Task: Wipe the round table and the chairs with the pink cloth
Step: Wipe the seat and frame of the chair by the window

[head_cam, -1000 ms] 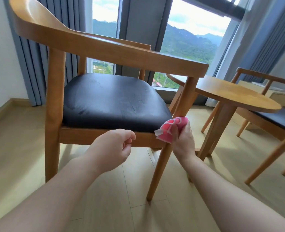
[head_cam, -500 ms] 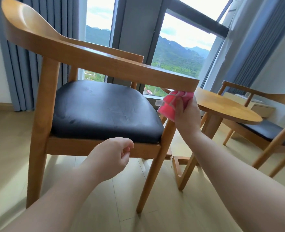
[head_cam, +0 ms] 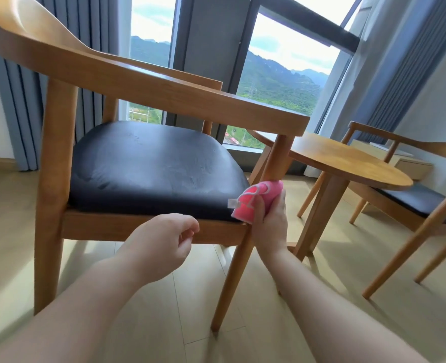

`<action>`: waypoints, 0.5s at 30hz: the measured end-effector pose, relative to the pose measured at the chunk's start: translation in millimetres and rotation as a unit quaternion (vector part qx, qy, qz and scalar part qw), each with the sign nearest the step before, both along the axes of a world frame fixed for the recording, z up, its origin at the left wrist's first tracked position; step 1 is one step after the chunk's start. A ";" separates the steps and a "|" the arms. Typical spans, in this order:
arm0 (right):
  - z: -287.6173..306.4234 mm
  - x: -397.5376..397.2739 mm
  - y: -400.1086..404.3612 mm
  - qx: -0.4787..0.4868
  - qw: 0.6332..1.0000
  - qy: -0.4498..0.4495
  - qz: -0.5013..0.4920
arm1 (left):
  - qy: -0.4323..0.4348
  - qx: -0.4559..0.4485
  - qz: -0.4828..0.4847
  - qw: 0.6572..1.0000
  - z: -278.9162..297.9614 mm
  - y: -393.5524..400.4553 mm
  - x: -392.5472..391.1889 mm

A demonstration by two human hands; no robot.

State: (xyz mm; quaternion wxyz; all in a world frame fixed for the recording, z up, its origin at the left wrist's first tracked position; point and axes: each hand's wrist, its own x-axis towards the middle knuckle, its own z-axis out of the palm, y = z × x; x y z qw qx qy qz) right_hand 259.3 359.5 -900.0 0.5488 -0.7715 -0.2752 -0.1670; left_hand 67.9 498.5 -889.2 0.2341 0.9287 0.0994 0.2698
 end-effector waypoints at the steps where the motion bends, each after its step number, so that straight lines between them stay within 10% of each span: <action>1: -10.1 -1.0 -2.1 -0.010 1.000 0.013 0.001 | 0.000 0.000 0.002 1.000 0.1 -0.1 -0.4; 8: -43.2 -10.9 -9.2 -0.058 0.983 -0.102 -0.141 | 0.006 0.005 -0.004 1.000 -2.5 0.1 -2.4; 15: -55.5 -20.3 -21.2 -0.079 0.945 -0.311 -0.068 | 0.028 0.000 0.016 0.999 -8.3 14.1 -14.4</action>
